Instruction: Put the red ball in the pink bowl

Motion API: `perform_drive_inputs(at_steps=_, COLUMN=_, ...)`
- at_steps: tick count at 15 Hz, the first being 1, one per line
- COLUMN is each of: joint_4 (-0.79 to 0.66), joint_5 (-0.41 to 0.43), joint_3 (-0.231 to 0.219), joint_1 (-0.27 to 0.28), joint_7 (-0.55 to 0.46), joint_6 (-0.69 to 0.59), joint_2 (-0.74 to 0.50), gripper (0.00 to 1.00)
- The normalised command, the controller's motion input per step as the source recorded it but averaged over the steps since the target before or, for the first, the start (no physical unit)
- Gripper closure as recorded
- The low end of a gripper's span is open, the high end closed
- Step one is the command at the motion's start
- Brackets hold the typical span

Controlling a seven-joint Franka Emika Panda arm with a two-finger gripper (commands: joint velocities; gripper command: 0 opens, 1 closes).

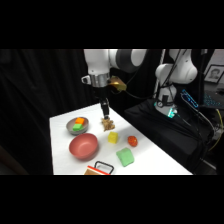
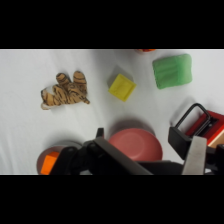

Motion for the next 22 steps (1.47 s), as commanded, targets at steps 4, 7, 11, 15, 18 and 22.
perform_drive_inputs(at_steps=4, joint_4=-0.49, joint_5=-0.111, joint_3=0.058, joint_1=0.043, joint_7=0.21, joint_6=0.30, joint_2=-0.33, gripper=0.00)
perform_drive_inputs(at_steps=7, joint_4=-0.52, joint_5=-0.130, joint_3=0.076, joint_1=0.058, joint_7=0.23, joint_6=0.28, joint_2=-0.39, gripper=0.00)
perform_drive_inputs(at_steps=11, joint_4=-0.45, joint_5=-0.079, joint_3=0.064, joint_1=0.035, joint_7=0.18, joint_6=0.29, joint_2=-0.32, gripper=0.00)
perform_drive_inputs(at_steps=15, joint_4=-0.37, joint_5=-0.021, joint_3=0.049, joint_1=0.028, joint_7=0.10, joint_6=0.34, joint_2=-0.22, gripper=0.00)
perform_drive_inputs(at_steps=18, joint_4=-0.30, joint_5=0.005, joint_3=0.043, joint_1=0.039, joint_7=0.04, joint_6=0.39, joint_2=-0.10, gripper=0.00)
perform_drive_inputs(at_steps=22, joint_4=-0.27, joint_5=-0.060, joint_3=0.041, joint_1=0.049, joint_7=0.07, joint_6=0.43, joint_2=-0.01, gripper=0.00)
